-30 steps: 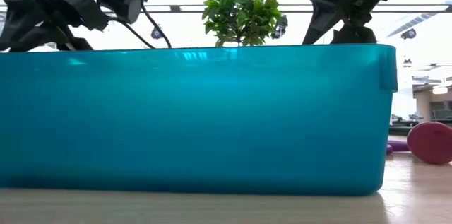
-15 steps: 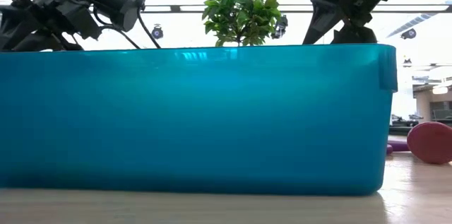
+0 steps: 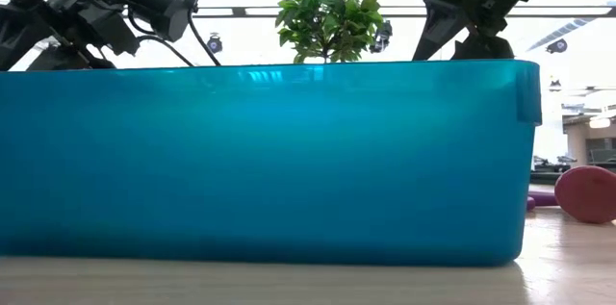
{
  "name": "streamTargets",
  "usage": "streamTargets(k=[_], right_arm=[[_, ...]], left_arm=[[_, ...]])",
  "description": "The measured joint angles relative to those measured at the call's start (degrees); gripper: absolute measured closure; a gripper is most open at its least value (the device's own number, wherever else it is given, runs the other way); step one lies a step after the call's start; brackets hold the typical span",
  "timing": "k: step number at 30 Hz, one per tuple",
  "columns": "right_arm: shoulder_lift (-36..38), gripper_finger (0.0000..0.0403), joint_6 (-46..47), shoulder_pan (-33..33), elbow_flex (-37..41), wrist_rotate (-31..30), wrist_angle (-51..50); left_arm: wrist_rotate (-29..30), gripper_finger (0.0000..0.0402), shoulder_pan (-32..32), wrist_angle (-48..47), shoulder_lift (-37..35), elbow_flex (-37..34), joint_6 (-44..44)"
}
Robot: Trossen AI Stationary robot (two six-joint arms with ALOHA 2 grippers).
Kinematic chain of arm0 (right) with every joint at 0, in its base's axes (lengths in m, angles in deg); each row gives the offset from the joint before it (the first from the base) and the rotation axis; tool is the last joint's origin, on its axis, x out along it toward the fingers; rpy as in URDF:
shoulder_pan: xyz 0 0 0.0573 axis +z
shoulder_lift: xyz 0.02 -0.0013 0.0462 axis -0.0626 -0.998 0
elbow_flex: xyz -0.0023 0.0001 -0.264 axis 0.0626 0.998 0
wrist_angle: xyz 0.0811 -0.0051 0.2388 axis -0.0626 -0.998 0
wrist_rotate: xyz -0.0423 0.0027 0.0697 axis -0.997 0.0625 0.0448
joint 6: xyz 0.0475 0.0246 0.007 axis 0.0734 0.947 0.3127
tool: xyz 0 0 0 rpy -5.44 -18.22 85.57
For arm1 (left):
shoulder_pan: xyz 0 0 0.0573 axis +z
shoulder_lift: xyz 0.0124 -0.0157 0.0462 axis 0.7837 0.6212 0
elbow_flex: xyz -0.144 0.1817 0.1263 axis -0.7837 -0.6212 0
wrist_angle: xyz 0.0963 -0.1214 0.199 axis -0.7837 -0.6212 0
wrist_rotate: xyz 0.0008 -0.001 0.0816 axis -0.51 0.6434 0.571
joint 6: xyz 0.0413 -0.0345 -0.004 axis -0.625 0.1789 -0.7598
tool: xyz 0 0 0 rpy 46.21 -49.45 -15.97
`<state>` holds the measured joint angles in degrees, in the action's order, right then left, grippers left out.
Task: Pick & Place Paint Supplies
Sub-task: Put the green scissors into the transparent bin
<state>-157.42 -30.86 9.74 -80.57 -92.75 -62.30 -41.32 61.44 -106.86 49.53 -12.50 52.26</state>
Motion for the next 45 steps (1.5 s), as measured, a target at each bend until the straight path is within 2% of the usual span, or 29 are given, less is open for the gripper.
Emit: streamTargets(k=[10, 19, 22, 25, 29, 34, 40, 42, 45], right_arm=[[0.00, 0.0100, 0.00, 0.00, 0.02, 0.00, 0.00], [0.00, 0.0100, -0.02, 0.00, 0.02, -0.24, 0.00], [0.00, 0.0100, -0.01, 0.00, 0.02, -0.83, 0.01], [0.00, 0.0100, 0.48, -0.02, 0.02, -1.69, 0.04], [0.00, 0.0100, 1.09, 0.00, 0.04, -1.88, 0.09], [0.00, 0.0100, 1.81, -0.01, 0.07, -1.91, 0.12], [0.00, 0.0100, 3.64, 0.40, 0.08, -1.70, 0.20], [0.00, 0.0100, 4.54, 0.77, 0.09, -1.70, 0.29], [0.00, 0.0100, 5.62, 1.13, 0.09, -1.70, 0.53]], left_arm=[[0.13, 0.0273, 0.00, -0.02, 0.00, 1.78, 1.39], [2.14, 0.0272, 0.00, 0.05, 0.00, 11.01, 3.92], [7.03, 0.0272, 0.08, 1.59, 0.07, 14.29, 9.69], [12.95, 0.0272, 0.58, 7.17, 0.07, 16.90, 20.43], [12.80, 0.0272, 3.69, 15.53, 1.34, 19.98, 35.04], [12.47, 0.0272, 8.33, 16.93, 7.14, 23.06, 46.52], [12.99, 0.0272, 9.81, 13.50, 18.63, 22.11, 45.94], [16.00, 0.0272, 9.75, 13.26, 22.40, 22.10, 45.00], [23.72, 0.0272, 9.82, 12.72, 26.24, 22.22, 44.91]])
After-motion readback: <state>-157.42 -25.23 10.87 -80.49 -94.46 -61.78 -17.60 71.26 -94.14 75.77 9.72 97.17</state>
